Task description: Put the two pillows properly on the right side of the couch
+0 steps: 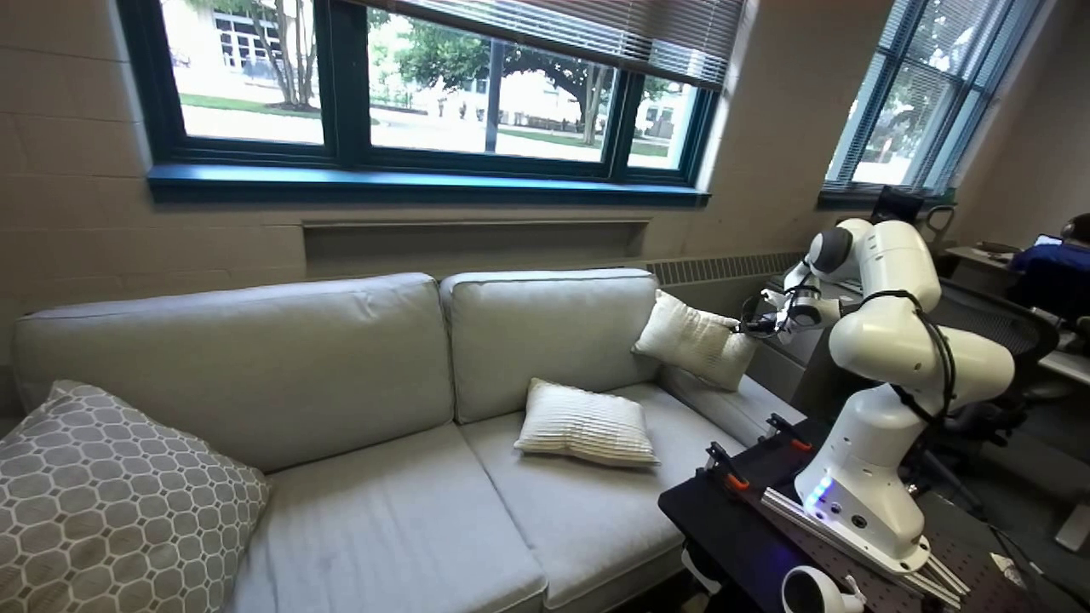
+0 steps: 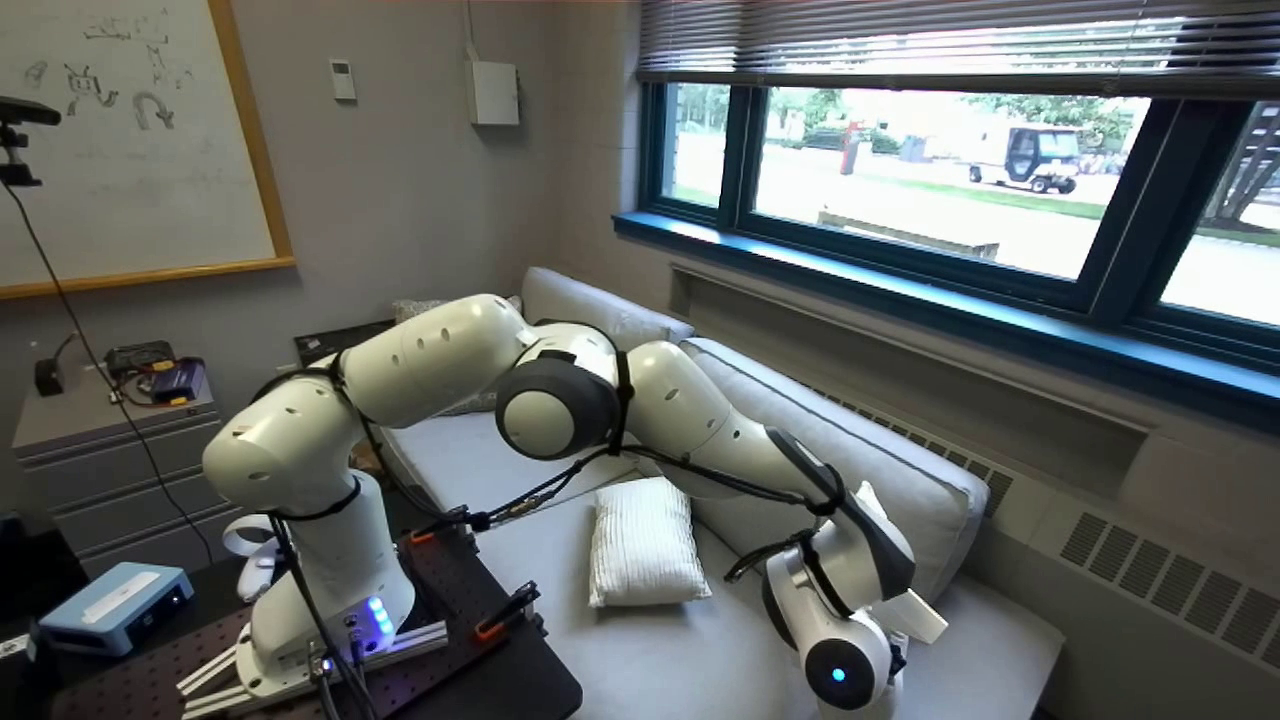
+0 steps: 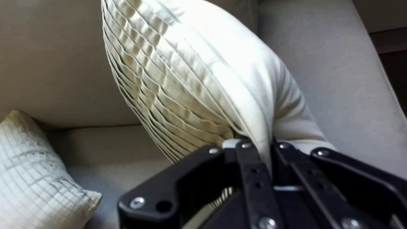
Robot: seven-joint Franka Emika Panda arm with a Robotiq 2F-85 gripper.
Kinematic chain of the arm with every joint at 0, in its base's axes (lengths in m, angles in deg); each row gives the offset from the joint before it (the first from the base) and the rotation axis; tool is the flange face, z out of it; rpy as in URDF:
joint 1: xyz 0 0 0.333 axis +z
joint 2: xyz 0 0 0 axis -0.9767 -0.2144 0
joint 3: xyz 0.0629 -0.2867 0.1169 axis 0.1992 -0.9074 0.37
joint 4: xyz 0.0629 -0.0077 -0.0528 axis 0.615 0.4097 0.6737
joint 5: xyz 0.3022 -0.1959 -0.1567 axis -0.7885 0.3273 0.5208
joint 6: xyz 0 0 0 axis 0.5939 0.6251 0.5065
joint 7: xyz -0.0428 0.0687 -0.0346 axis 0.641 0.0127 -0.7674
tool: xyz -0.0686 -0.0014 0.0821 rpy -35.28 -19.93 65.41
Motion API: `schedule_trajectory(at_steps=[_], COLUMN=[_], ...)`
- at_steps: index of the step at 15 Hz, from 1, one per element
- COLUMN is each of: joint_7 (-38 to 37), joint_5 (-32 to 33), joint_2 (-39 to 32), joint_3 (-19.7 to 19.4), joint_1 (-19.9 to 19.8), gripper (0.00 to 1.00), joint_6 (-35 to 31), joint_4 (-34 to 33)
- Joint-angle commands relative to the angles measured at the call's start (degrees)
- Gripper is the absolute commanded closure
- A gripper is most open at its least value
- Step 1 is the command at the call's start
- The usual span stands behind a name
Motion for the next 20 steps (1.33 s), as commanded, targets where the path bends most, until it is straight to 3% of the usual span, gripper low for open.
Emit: schedule_trajectory(at_steps=[1,10,14,16,17,20], joint_7=[-1.4,3.2,11.5,20.2,20.3,26.0], joint_5=[-10.0,-43.4,-61.9,-70.7,-63.7,-62.0], joint_2=[0.4,-9.6,-10.2,-6.6,-5.5,-0.7], joint_3=[1.0,2.4,-0.7,-5.2,-3.0,-5.2], joint_1=[0.6,6.2,7.6,11.5,9.7,14.8], gripper=[0.98,0.98,0.98,0.98,0.98,0.98], joint_6=[-4.7,-25.1,-31.1,-29.7,-31.0,-30.5], joint_4=[0.3,-9.3,-13.8,-10.2,-12.4,-8.7])
